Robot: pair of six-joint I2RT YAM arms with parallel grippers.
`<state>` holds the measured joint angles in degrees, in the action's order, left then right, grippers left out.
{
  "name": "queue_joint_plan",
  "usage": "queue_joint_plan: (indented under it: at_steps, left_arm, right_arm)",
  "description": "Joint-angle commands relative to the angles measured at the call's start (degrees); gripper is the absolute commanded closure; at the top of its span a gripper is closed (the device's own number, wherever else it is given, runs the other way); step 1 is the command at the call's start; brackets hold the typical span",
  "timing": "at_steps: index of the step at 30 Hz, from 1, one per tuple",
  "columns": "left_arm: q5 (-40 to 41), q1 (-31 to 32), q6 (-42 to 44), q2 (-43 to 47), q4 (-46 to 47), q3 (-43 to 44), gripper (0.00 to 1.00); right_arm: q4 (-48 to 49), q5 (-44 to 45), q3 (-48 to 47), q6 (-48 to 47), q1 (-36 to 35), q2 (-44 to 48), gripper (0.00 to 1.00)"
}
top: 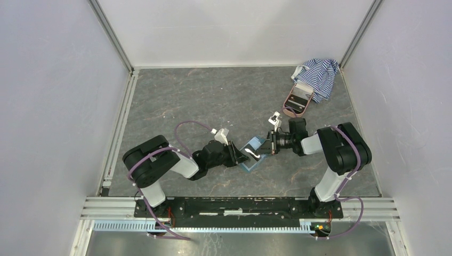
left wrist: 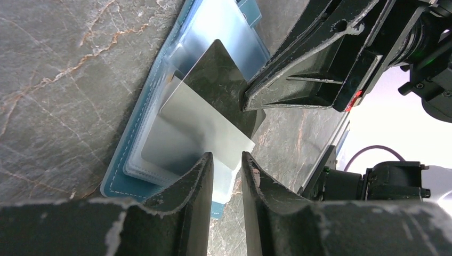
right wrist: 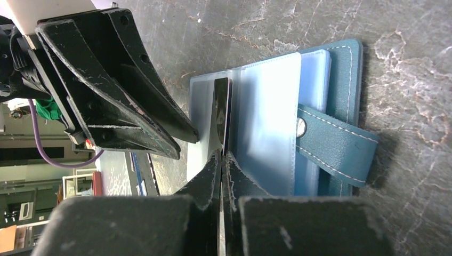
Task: Put the credit cards into the card holder
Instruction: Insert the credit card into the card holder.
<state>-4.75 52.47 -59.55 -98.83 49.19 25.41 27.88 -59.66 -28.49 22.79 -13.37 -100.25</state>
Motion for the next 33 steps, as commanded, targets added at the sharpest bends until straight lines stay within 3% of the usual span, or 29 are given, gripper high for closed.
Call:
queue_joint_plan:
  at_steps: [1,7,14,33]
  left_arm:
    - [-0.53,-0.44,-0.29,3.38,0.72,-0.36,0.66]
    - [0.96,-1.05,2.59,11.26,-8.36,-0.81,0.63]
    - [9.0,-1.4,3.2,22.16,-23.46,-2.39,0.63]
    - [2.87,-1.4,-0.64,11.24,-16.65,-1.71,0.65]
  right_arm:
    - [-1.54,1.22,-1.56,-3.06,-0.51,-0.91,1.0]
    - [-2.47,1.52,-2.05,-3.86,-0.44,-0.21,1.0]
    - [-3.77,1.54,-2.51,-4.59,-0.43,-0.59,1.0]
    - [-9.44,2.09,-5.69,-8.31,-3.44,-1.35,1.0]
